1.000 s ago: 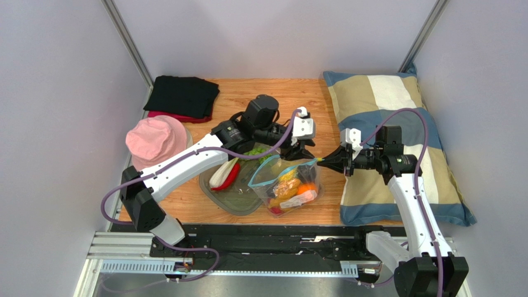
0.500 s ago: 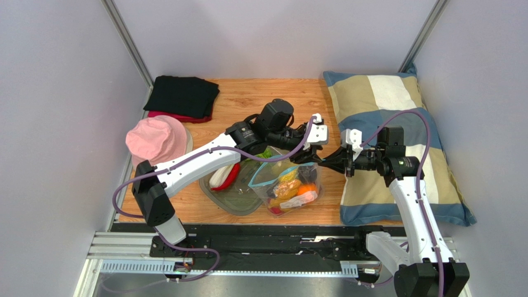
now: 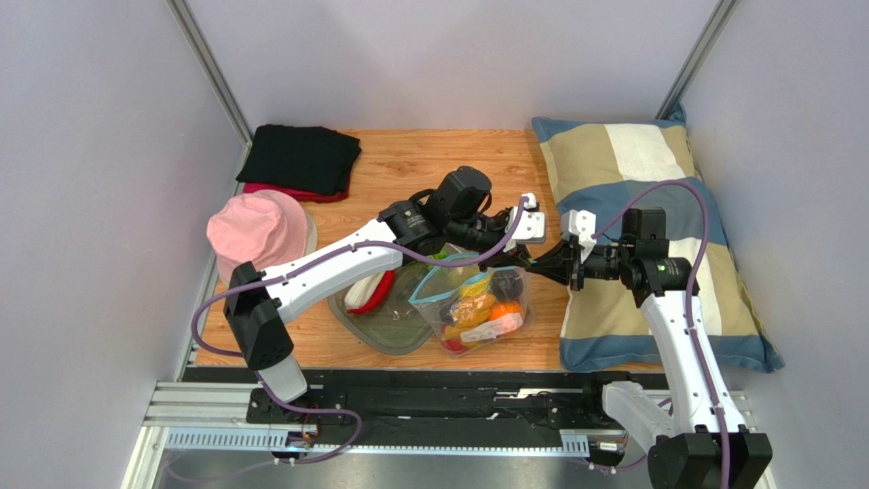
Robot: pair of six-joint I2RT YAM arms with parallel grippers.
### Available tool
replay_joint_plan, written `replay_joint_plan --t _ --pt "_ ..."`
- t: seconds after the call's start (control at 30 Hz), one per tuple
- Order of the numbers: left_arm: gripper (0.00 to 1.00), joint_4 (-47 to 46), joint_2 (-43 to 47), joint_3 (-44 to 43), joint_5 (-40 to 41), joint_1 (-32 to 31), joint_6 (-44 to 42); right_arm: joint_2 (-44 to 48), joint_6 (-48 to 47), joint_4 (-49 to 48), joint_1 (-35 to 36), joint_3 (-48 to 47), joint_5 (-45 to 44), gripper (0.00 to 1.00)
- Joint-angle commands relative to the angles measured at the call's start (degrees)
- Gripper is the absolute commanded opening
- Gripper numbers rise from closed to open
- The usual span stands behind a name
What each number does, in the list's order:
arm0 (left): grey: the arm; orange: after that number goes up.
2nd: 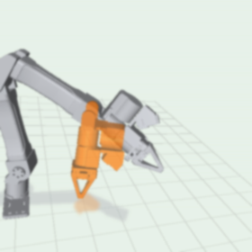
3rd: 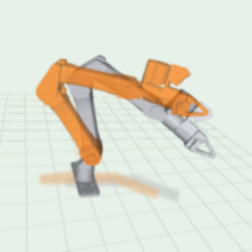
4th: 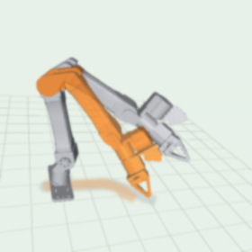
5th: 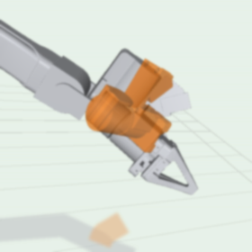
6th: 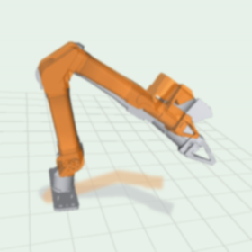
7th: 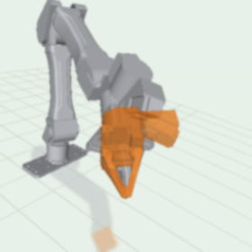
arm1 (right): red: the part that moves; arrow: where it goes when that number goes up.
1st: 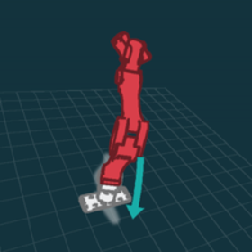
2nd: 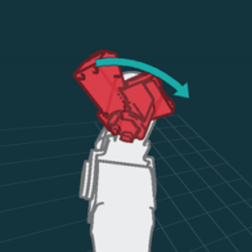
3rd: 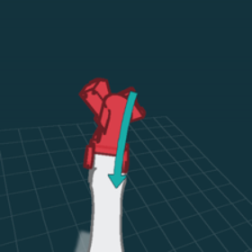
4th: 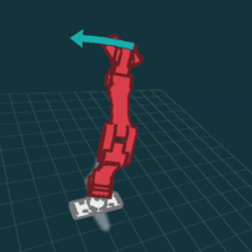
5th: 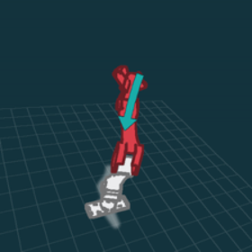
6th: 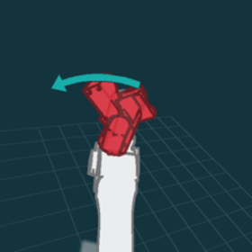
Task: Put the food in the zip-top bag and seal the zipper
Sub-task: Zip the zipper food storage bag at the center of the board.
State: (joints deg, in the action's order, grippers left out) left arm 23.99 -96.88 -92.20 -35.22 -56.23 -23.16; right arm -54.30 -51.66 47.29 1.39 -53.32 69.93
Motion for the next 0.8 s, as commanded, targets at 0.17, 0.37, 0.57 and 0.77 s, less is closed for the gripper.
replay_joint_plan --t 0.17,0.37,0.57,0.77 --pt "0.08 6.3 3.7 1.7 0.4 0.0 -0.7 0.3 3.0 -1.9 -3.8 -2.4 1.6 0.0" --pt "0.08 10.4 7.4 4.5 3.9 0.5 0.5 -0.5 5.5 -2.3 -7.9 -3.0 1.5 0.0" --pt "0.07 13.7 9.3 4.8 5.4 2.5 1.8 -0.5 5.7 -2.5 -9.2 -2.1 1.2 0.0" --pt "0.07 17.8 12.3 5.5 6.8 4.0 0.5 -0.4 5.0 -2.7 -10.4 -1.2 0.0 0.0"
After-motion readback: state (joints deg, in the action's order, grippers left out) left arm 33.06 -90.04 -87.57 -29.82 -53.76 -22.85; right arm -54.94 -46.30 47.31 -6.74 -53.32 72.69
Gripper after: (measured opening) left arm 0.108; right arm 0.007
